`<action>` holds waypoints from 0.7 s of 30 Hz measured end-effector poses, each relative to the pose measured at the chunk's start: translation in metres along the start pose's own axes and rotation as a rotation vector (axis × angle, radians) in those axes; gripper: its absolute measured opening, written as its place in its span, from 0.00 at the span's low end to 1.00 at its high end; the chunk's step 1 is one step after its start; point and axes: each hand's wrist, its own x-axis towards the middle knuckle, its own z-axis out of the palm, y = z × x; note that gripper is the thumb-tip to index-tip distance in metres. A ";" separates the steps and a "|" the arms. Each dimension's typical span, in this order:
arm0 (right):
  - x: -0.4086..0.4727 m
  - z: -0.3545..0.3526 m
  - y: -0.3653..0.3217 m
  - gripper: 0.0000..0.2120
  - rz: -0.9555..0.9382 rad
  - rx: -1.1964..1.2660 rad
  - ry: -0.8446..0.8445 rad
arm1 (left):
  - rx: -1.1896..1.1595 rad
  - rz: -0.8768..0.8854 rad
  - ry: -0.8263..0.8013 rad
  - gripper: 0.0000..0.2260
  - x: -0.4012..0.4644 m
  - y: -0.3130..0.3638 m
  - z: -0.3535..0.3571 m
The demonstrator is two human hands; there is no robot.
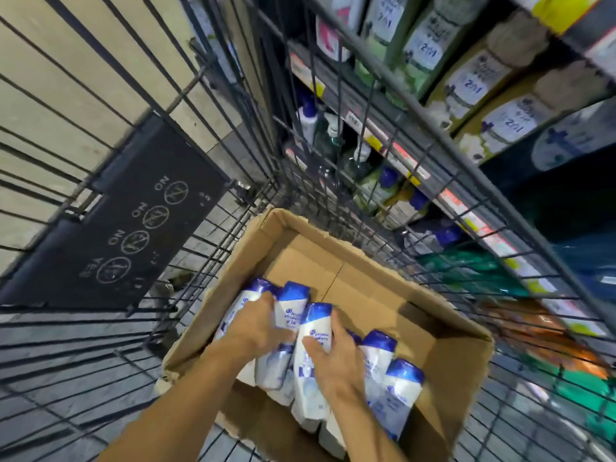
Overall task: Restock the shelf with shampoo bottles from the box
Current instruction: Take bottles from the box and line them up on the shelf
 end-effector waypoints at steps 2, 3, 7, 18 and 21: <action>0.001 0.001 0.003 0.37 -0.006 0.008 -0.092 | -0.038 -0.020 -0.003 0.20 -0.008 -0.015 0.000; 0.000 0.001 0.006 0.38 0.000 0.012 -0.107 | -0.017 -0.026 -0.013 0.21 -0.014 -0.022 0.000; -0.010 0.000 0.014 0.33 -0.060 0.102 -0.066 | -0.079 0.023 -0.019 0.22 -0.040 -0.026 0.000; -0.085 -0.145 -0.048 0.31 -0.449 0.334 0.117 | -0.094 0.371 0.206 0.20 -0.136 0.084 -0.075; -0.127 -0.207 -0.065 0.30 -0.579 0.366 0.166 | -0.229 0.470 0.277 0.20 -0.192 0.140 -0.087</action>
